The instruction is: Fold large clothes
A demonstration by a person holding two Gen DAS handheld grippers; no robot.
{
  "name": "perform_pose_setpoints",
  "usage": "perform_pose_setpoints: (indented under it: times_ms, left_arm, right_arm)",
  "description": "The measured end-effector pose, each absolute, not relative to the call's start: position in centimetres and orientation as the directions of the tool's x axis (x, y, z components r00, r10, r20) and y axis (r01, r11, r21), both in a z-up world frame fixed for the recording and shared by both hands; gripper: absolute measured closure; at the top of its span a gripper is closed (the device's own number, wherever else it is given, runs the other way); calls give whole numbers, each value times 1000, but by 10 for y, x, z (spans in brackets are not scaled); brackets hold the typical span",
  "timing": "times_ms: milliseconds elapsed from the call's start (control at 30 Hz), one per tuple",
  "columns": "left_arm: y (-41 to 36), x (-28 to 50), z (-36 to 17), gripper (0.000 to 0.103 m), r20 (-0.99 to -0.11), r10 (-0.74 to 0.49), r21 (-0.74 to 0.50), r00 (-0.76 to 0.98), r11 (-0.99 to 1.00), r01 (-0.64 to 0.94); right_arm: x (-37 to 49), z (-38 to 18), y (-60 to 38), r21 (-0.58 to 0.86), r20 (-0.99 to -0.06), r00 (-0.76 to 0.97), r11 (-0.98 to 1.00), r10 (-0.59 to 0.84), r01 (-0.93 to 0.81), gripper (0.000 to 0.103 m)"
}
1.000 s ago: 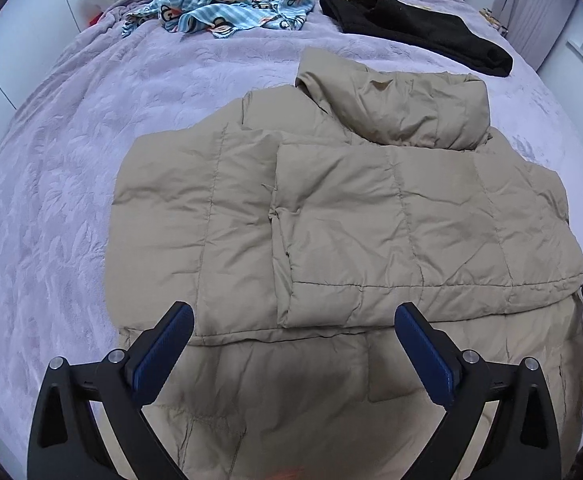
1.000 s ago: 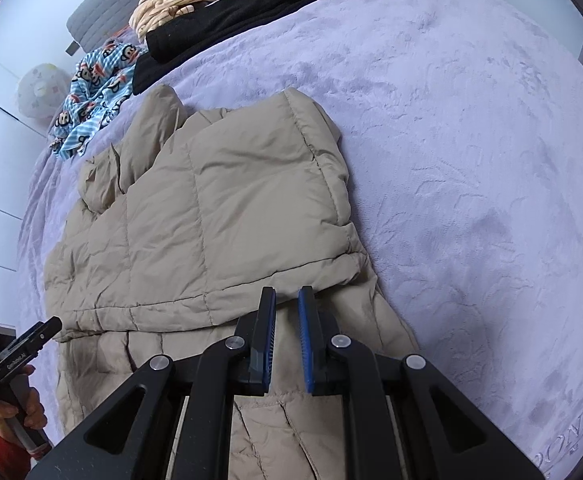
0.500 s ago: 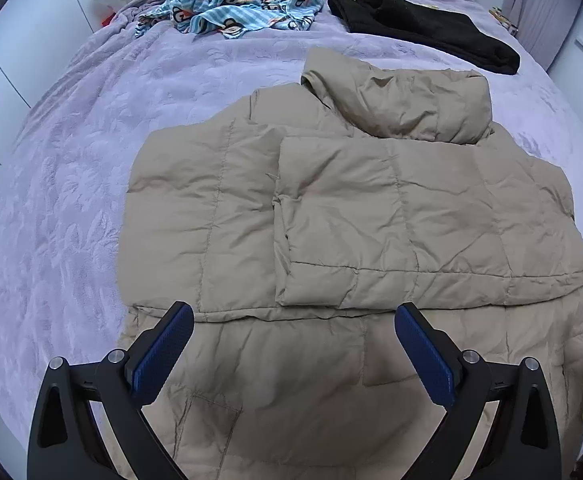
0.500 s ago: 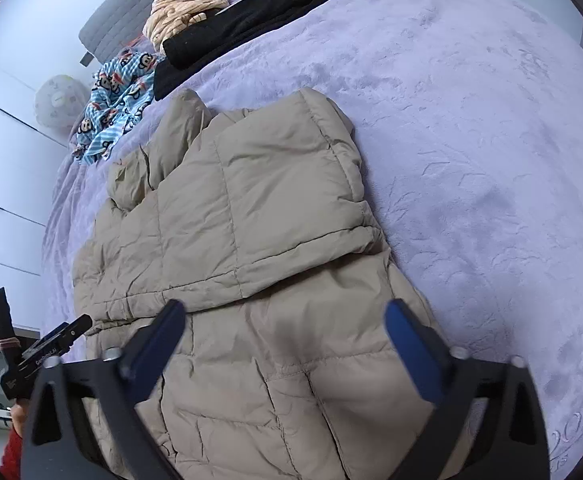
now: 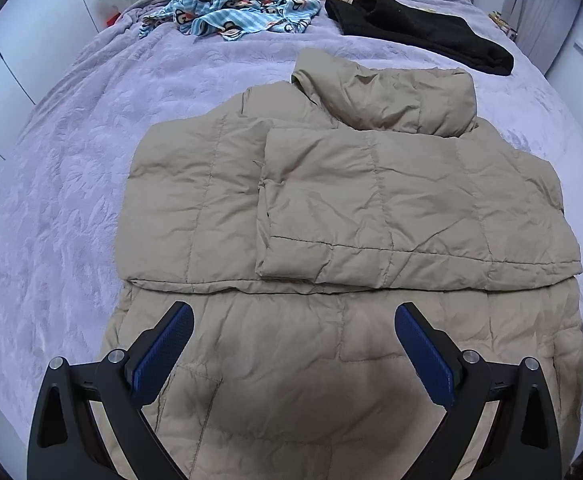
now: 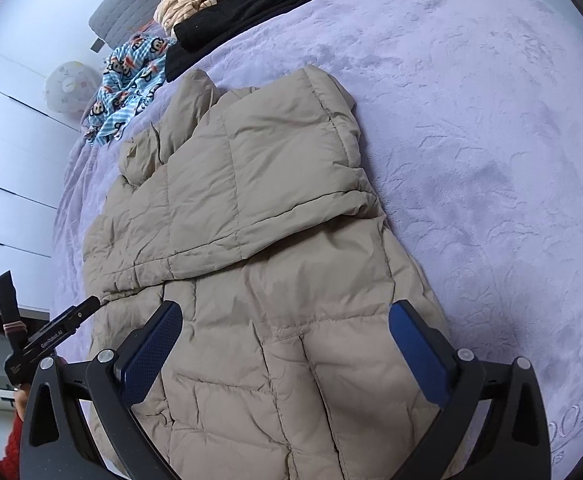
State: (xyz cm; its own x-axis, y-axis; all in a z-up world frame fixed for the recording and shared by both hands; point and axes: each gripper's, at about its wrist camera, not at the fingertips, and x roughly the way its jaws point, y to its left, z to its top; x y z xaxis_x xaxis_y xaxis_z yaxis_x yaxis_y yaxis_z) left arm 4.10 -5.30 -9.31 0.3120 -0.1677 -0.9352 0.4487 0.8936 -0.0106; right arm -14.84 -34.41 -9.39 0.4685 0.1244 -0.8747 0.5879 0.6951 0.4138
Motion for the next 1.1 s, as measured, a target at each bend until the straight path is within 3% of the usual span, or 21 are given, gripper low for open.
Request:
perform_pose_setpoints:
  times_ms: [467,1100]
  left_arm:
    - [-16,-3,-95,2,-960,-185,-71,210,887,457]
    - [161,-60,-83,2,-971,-203,-140,123,908,394]
  right_arm:
    - [-174,-98,-329,468,-866,459,649,200,600,0]
    - [-295,-92,-233,578,-816,535,330,218,747,0]
